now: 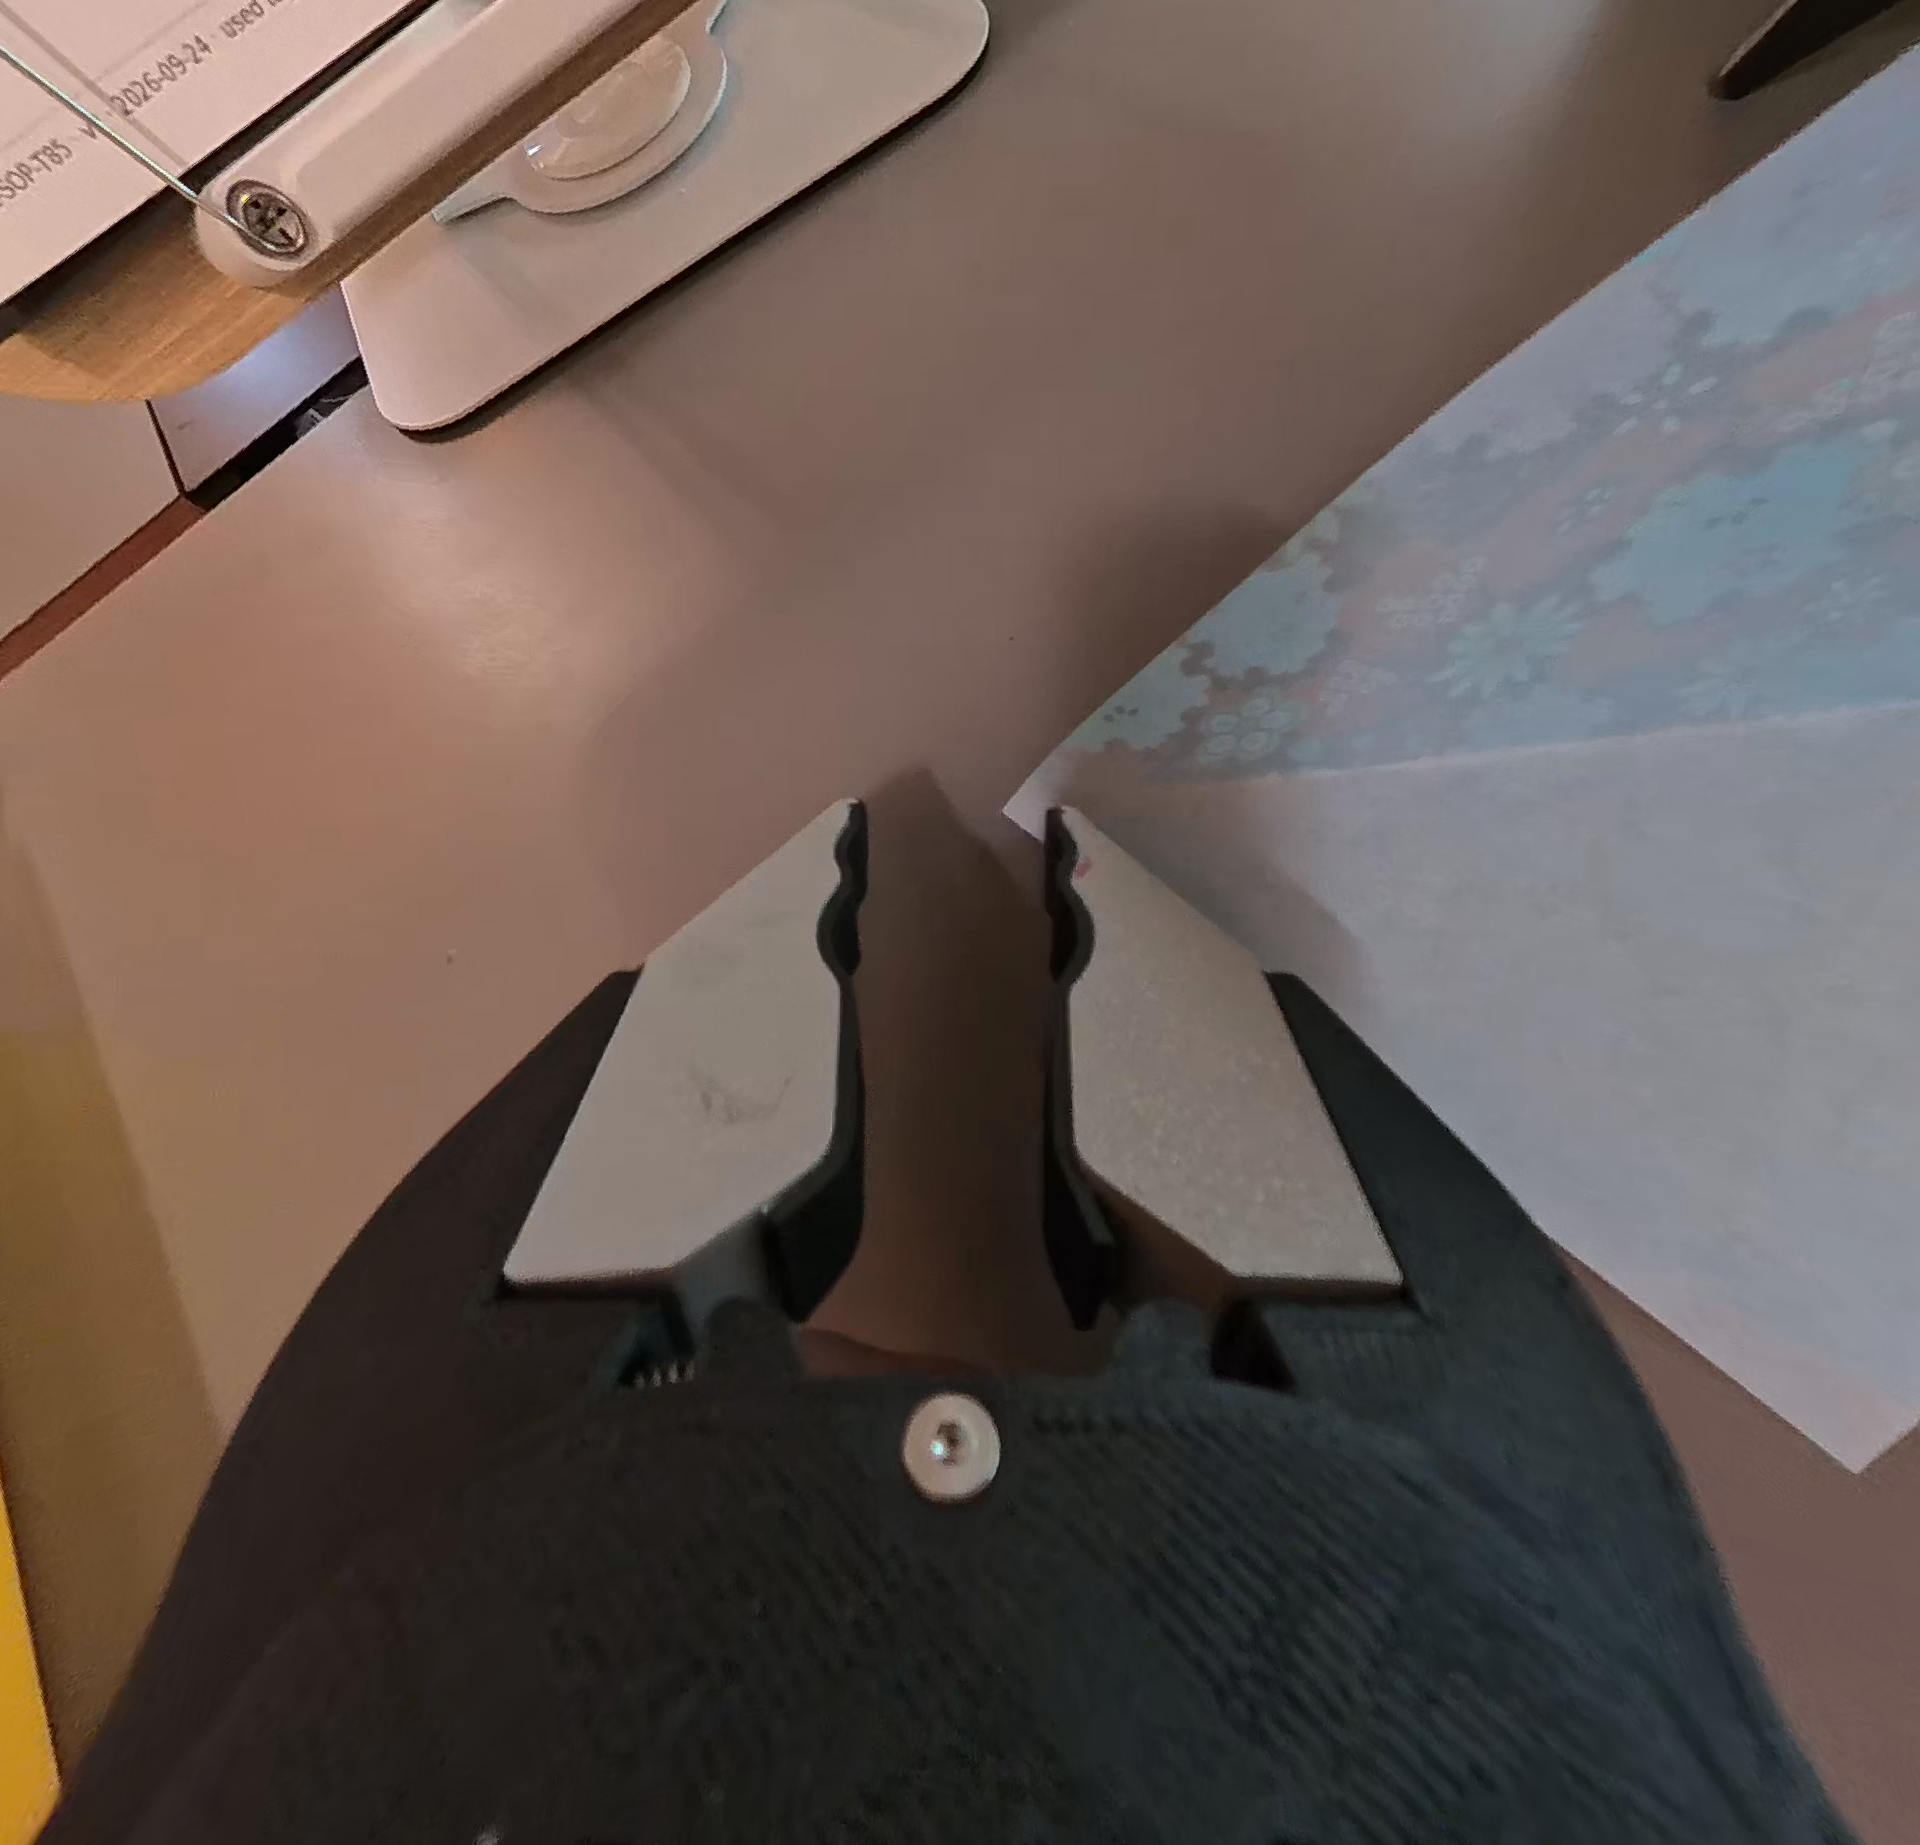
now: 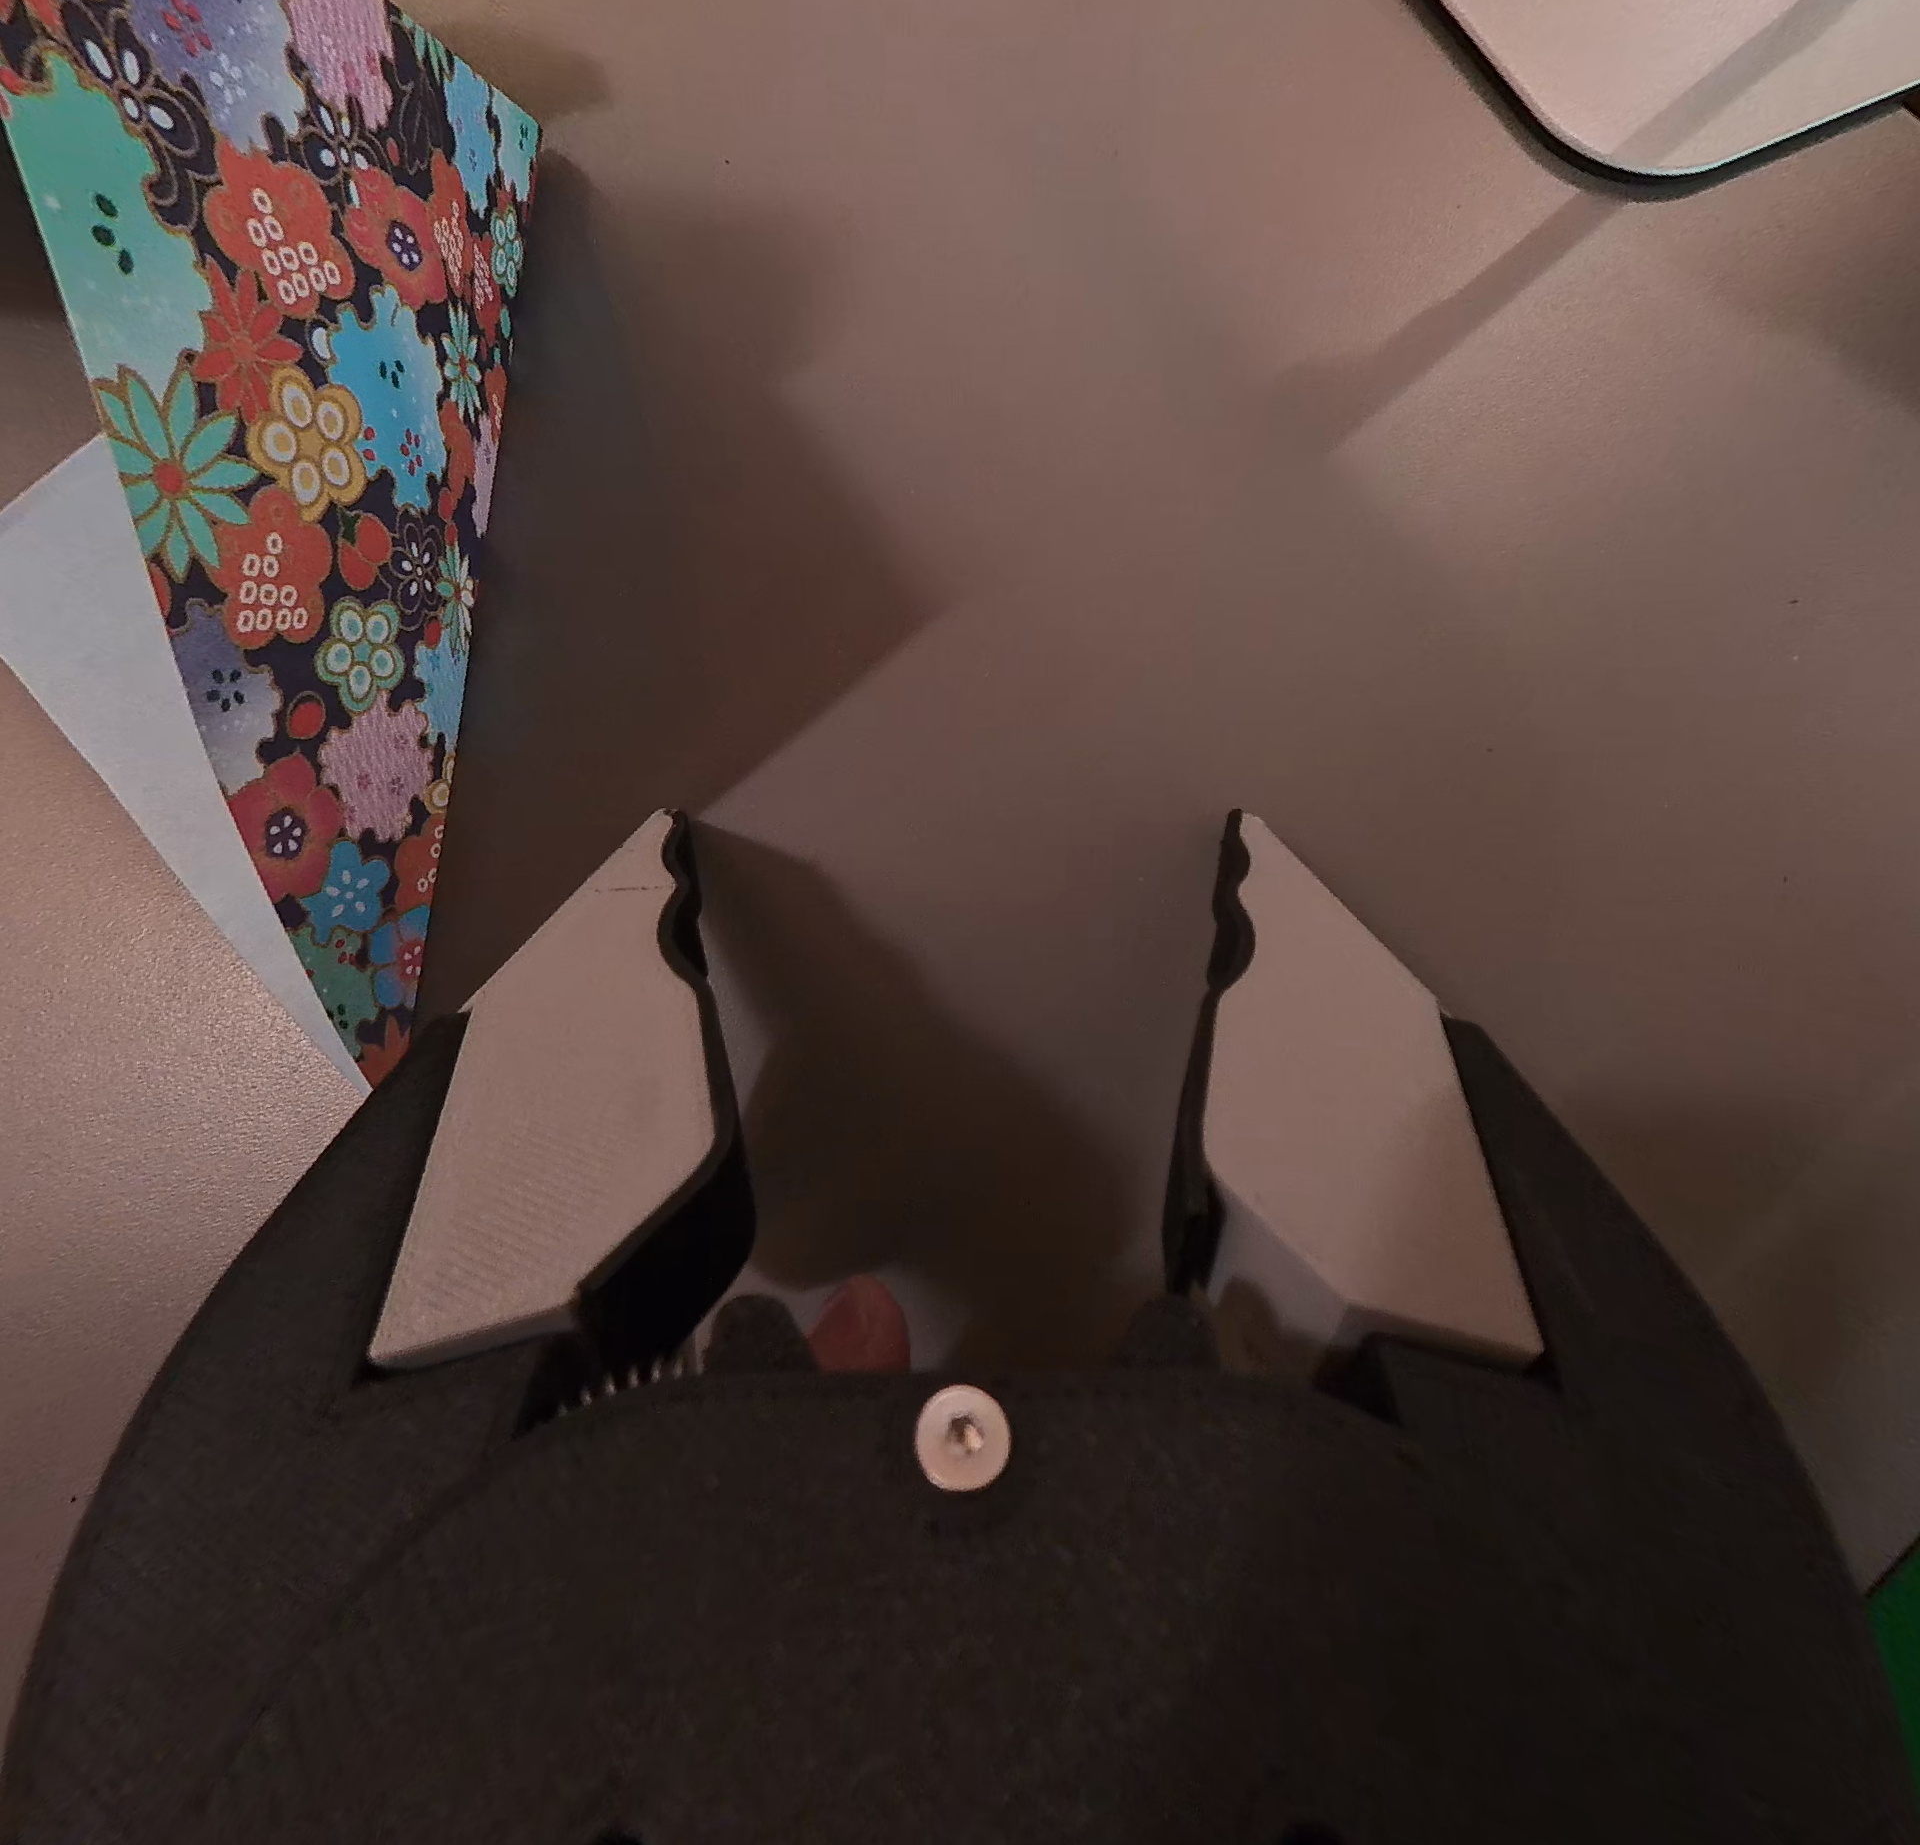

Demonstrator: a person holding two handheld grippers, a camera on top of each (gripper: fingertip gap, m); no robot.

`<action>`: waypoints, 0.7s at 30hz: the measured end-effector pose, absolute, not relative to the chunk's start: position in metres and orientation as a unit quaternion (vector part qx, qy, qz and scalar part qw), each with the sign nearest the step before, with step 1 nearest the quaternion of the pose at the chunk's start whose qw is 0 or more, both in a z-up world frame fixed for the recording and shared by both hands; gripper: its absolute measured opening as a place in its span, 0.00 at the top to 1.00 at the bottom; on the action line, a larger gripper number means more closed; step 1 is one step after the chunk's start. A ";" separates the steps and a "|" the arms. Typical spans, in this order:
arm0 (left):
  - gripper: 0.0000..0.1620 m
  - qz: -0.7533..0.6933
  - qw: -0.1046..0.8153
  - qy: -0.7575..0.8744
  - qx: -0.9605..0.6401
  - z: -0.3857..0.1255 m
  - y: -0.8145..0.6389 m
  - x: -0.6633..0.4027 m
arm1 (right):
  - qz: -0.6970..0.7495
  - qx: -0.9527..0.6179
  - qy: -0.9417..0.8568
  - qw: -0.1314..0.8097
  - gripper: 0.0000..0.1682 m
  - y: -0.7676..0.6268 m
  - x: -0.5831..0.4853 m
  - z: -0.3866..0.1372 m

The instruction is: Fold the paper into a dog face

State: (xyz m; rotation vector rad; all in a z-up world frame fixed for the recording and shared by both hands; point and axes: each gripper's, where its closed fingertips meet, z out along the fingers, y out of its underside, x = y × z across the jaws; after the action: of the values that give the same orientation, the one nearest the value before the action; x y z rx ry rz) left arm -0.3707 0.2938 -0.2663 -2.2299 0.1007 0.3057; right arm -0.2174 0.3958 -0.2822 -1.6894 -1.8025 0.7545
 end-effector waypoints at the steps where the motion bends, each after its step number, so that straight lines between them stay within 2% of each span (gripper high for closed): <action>1: 0.79 0.123 0.429 0.037 -0.894 -0.266 0.294 -0.372 | 0.281 -0.629 -0.670 0.276 0.43 0.396 -0.217 -0.282; 6: 0.71 0.121 0.433 0.026 -0.893 -0.265 0.293 -0.374 | 0.277 -0.634 -0.665 0.279 0.43 0.397 -0.218 -0.282; 9: 0.71 0.120 0.433 0.026 -0.893 -0.265 0.294 -0.374 | 0.264 -0.643 -0.643 0.321 0.51 0.409 -0.220 -0.274; 15: 0.71 0.119 0.432 0.035 -0.893 -0.265 0.294 -0.372 | 0.311 -0.631 -0.577 0.414 0.47 0.420 -0.222 -0.235; 17: 0.71 0.116 0.432 0.038 -0.893 -0.266 0.294 -0.371 | 0.338 -0.622 -0.572 0.414 0.45 0.414 -0.221 -0.227; 19: 0.71 0.110 0.432 0.041 -0.894 -0.266 0.293 -0.369 | 0.361 -0.604 -0.579 0.411 0.38 0.405 -0.222 -0.220; 21: 0.71 0.105 0.433 0.041 -0.894 -0.266 0.293 -0.369 | 0.383 -0.577 -0.588 0.417 0.39 0.393 -0.224 -0.210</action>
State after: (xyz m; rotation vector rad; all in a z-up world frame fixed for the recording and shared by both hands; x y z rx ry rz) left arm -0.3688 0.2930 -0.2658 -2.2276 0.1031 0.2609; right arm -0.2238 0.3927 -0.2097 -1.4491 -1.4762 0.9621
